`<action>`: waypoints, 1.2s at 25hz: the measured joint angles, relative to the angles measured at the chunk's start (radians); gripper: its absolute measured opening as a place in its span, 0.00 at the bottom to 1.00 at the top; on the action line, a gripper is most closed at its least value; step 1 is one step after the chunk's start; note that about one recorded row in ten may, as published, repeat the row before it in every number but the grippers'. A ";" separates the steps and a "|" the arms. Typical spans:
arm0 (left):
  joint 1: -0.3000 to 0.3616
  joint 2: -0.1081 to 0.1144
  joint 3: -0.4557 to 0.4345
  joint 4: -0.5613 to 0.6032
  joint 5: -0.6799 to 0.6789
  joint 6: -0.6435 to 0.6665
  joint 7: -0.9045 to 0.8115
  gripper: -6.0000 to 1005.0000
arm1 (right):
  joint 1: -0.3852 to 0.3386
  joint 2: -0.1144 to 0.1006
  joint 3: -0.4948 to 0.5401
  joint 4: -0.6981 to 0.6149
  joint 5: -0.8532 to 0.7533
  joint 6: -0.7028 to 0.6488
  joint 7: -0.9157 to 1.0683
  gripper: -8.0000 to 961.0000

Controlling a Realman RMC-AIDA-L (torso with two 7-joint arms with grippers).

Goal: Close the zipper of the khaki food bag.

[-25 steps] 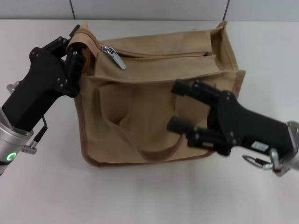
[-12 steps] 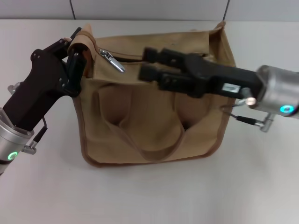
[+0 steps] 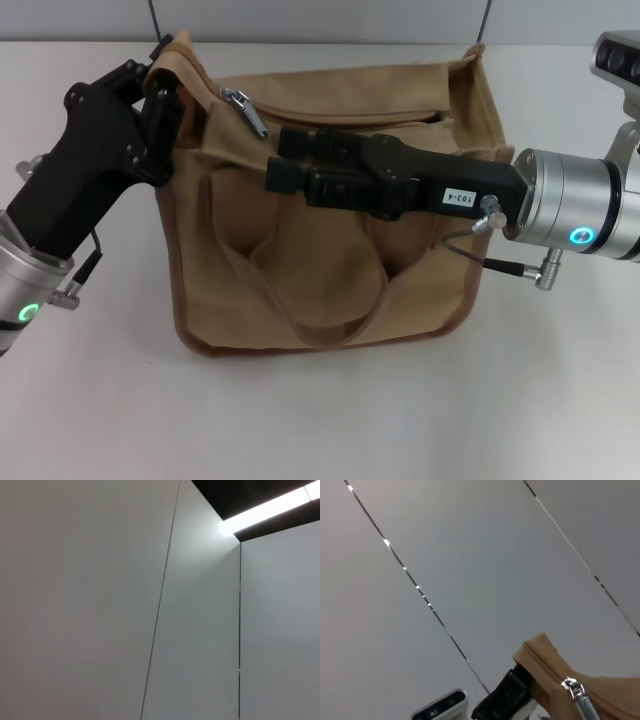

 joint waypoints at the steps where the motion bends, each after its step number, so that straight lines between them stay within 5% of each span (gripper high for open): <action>1: 0.000 0.000 0.000 0.000 0.000 0.000 0.000 0.03 | 0.001 0.000 0.000 -0.001 0.000 0.006 0.007 0.85; 30: -0.051 -0.002 0.002 -0.006 0.002 -0.022 0.008 0.03 | 0.031 0.008 -0.040 -0.104 0.003 0.095 0.011 0.85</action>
